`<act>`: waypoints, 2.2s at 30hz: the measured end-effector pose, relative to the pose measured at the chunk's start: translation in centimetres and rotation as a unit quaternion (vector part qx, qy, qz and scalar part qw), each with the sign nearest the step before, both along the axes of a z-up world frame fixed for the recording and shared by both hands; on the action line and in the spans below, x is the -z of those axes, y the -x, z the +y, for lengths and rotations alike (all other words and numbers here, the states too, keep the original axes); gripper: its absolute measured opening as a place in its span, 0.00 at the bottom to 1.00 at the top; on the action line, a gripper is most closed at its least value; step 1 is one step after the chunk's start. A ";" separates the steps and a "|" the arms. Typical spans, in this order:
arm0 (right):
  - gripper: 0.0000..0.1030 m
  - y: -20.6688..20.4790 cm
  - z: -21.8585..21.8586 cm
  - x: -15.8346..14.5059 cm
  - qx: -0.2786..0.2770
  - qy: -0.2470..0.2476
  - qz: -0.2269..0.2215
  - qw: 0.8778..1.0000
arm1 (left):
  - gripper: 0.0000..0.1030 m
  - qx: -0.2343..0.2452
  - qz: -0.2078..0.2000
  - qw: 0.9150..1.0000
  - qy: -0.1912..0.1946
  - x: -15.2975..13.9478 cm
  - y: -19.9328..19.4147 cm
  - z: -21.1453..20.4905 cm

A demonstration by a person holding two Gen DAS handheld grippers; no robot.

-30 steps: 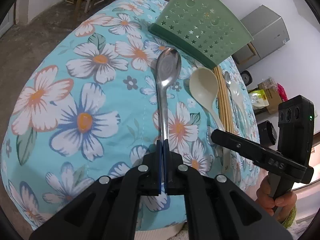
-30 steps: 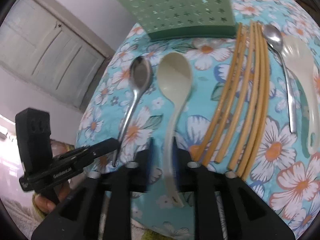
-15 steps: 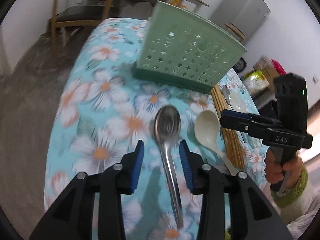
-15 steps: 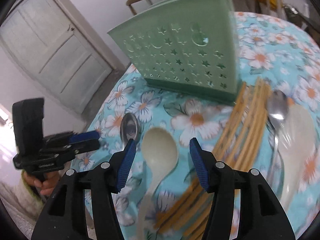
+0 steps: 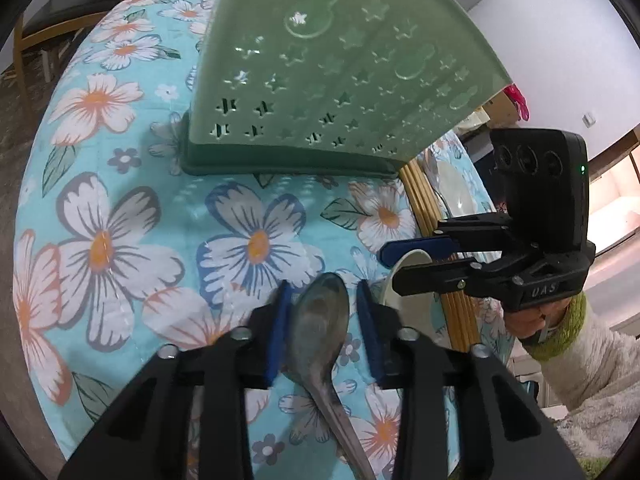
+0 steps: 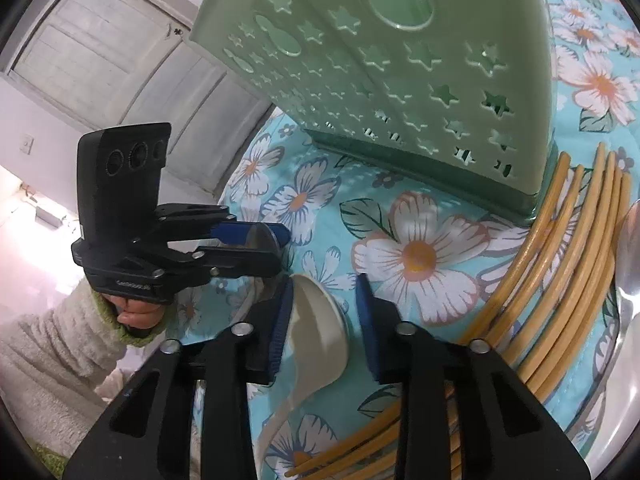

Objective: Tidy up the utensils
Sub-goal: 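Lift both spoons and carry them above the green utensil holder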

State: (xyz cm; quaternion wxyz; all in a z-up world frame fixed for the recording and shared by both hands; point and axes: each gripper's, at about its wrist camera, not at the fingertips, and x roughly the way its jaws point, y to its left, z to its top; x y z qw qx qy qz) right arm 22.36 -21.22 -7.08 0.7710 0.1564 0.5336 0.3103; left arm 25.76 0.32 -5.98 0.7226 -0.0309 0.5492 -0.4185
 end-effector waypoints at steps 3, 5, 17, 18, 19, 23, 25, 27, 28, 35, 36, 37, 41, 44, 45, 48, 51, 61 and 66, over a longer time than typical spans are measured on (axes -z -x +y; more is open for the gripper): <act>0.08 0.0 0.1 -0.4 -0.003 0.011 -0.005 1.000 | 0.10 -0.004 0.003 1.000 -0.001 -0.1 -0.1 0.2; 0.05 0.3 0.0 -1.0 -0.004 0.022 -0.013 1.000 | 0.06 -0.006 -0.001 1.000 -0.003 -0.1 0.4 0.3; 0.05 3.9 -4.2 -9.7 0.096 0.065 -0.130 0.985 | 0.03 -0.106 -0.109 0.988 -0.027 -7.8 4.9 2.7; 0.05 4.1 -4.6 -10.7 0.104 0.065 -0.143 0.982 | 0.03 -0.120 -0.132 0.984 -0.021 -9.4 5.1 3.2; 0.05 4.2 -5.1 -12.2 0.116 0.064 -0.162 0.978 | 0.03 -0.131 -0.155 0.979 -0.017 -11.1 5.2 3.5; 0.05 4.5 -6.7 -18.5 0.171 0.064 -0.249 0.951 | 0.03 -0.185 -0.247 0.951 -0.002 -17.4 5.6 4.4; 0.05 4.5 -7.5 -21.1 0.197 0.069 -0.288 0.934 | 0.03 -0.214 -0.296 0.931 0.009 -20.3 5.8 4.6; 0.05 4.4 -8.1 -23.5 0.227 0.078 -0.326 0.914 | 0.03 -0.252 -0.354 0.900 0.014 -23.1 6.0 4.4; 0.05 4.2 -8.3 -24.5 0.240 0.081 -0.345 0.904 | 0.03 -0.264 -0.370 0.891 0.016 -24.0 6.0 4.6; 0.05 2.2 -8.3 -26.3 0.314 0.182 -0.437 0.823 | 0.03 -0.349 -0.448 0.823 0.026 -25.9 3.7 4.0; 0.05 1.9 -8.1 -26.0 0.317 0.192 -0.442 0.817 | 0.03 -0.356 -0.452 0.818 0.017 -25.4 3.0 3.8; 0.05 1.3 -7.9 -25.6 0.318 0.204 -0.447 0.811 | 0.03 -0.360 -0.454 0.815 0.012 -24.9 2.6 3.4; 0.05 -0.8 -7.5 -23.0 0.313 0.235 -0.447 0.804 | 0.03 -0.374 -0.460 0.805 -0.014 -22.0 0.6 2.3; 0.05 -0.8 -7.1 -21.4 0.309 0.263 -0.448 0.797 | 0.03 -0.378 -0.457 0.805 -0.023 -20.3 -0.2 2.2; 0.05 -1.0 -7.1 -20.9 0.308 0.269 -0.447 0.795 | 0.03 -0.380 -0.455 0.805 -0.027 -19.8 -0.6 2.1; 0.05 -1.7 -6.7 -20.0 0.305 0.279 -0.443 0.795 | 0.03 -0.381 -0.453 0.805 -0.030 -18.6 -0.9 1.9; 0.05 -2.1 -6.5 -18.9 0.298 0.280 -0.439 0.800 | 0.03 -0.376 -0.454 0.807 -0.038 -17.5 -1.5 1.4; 0.05 -2.3 -3.5 -15.2 0.238 0.303 -0.426 0.819 | 0.04 -0.351 -0.412 0.840 -0.040 -13.9 -3.4 0.4; 0.08 -2.4 -3.5 -14.9 0.212 0.283 -0.400 0.846 | 0.06 -0.333 -0.356 0.873 -0.008 -12.7 -4.2 1.1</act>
